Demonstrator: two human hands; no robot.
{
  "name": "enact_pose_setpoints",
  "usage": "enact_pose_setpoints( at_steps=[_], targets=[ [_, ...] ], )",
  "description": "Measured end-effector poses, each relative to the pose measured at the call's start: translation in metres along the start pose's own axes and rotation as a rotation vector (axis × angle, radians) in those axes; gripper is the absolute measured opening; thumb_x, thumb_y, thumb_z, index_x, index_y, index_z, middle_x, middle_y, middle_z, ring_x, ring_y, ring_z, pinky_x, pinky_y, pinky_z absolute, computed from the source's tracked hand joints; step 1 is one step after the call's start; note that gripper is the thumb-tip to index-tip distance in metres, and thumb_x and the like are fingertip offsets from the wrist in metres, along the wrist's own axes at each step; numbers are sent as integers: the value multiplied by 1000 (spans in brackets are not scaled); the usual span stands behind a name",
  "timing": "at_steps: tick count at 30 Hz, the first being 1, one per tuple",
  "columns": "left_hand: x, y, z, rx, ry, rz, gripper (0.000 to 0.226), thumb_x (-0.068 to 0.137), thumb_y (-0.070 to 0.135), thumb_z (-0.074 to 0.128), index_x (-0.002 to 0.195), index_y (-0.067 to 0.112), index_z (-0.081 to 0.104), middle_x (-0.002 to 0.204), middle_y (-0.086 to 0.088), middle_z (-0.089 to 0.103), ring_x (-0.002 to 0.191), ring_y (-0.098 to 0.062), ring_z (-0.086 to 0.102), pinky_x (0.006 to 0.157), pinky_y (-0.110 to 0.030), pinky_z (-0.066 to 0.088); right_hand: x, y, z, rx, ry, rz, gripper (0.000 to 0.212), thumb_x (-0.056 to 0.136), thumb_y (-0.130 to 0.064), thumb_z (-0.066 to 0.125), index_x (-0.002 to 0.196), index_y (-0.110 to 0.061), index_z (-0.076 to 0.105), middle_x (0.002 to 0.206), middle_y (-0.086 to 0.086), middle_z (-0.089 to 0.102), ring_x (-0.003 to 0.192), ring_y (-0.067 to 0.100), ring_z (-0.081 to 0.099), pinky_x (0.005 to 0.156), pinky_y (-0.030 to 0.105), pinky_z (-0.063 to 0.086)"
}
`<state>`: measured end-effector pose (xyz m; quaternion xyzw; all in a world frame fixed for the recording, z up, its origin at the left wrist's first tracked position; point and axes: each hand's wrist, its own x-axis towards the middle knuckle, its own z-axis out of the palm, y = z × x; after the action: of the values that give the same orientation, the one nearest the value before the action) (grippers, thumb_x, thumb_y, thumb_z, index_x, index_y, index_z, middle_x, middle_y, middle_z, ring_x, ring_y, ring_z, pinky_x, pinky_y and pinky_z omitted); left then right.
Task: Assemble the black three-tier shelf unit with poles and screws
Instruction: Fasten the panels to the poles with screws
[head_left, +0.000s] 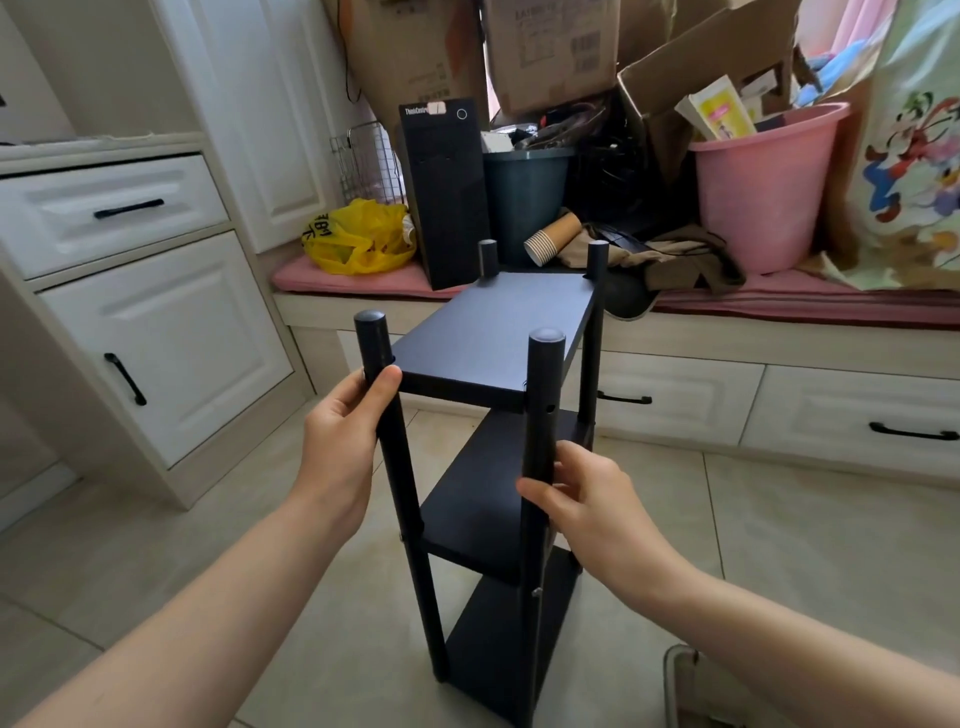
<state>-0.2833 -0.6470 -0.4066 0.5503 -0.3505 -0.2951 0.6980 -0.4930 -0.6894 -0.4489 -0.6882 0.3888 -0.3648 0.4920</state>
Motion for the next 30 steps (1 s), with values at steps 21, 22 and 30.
enact_pose_setpoints(
  at_steps=[21,22,30],
  targets=[
    [-41,4,17,-180,-54,-388,37,97,43,60,111,9,68,104,-9,78,94,-20,76,86,-32,53,-4,8,28,-80,-75,-44,18,89,-23,72,88,-38,62,84,-16,71,82,-4,67,71,16,53],
    [-43,4,19,-209,-109,-392,35,96,42,62,109,10,69,107,-11,77,98,-22,76,90,-34,53,-5,8,29,-85,-74,-49,18,89,-23,73,87,-38,62,84,-16,71,82,-4,67,72,16,53],
    [-51,2,32,-302,-279,-317,24,85,37,65,88,15,75,97,-11,67,109,-29,65,98,-39,53,-2,6,29,-181,-112,-116,10,94,-34,65,85,-36,59,71,-15,64,64,-3,58,61,10,47]
  ],
)
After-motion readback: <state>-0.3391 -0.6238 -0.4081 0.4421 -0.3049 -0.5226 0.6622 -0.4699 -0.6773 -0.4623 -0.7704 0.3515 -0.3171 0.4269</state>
